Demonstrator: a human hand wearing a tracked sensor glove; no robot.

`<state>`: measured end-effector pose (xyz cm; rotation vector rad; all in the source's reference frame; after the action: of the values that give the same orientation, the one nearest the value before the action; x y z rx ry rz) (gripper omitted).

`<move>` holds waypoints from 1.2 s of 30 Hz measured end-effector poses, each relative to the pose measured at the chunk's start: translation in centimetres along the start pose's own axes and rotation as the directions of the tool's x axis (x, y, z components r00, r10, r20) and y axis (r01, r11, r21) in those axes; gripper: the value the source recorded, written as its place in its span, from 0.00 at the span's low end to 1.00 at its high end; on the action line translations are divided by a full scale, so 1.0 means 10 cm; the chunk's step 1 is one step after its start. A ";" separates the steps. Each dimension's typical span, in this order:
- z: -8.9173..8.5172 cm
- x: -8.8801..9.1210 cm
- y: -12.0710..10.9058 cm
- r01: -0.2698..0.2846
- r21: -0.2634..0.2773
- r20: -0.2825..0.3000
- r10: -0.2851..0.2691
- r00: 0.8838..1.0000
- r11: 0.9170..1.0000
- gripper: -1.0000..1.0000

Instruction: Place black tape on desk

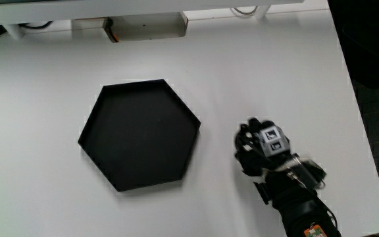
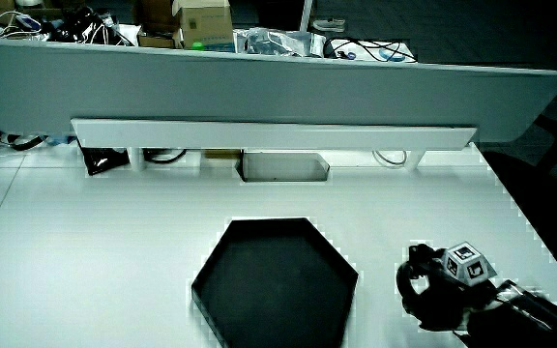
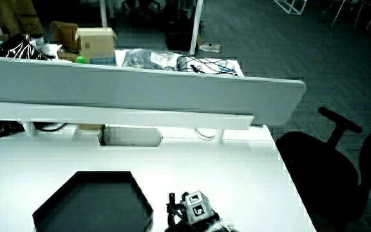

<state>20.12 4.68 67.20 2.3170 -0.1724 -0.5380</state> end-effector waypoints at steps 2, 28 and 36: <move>-0.15 0.04 0.04 -0.017 -0.041 -0.043 0.015 0.999 0.999 0.50; -0.60 0.01 0.02 -0.027 -0.194 -0.118 0.004 0.993 0.981 0.09; -0.44 0.06 -0.19 -0.051 0.009 -0.193 0.052 0.980 0.999 0.00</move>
<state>22.45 8.69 68.48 2.3458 -0.1401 -0.2839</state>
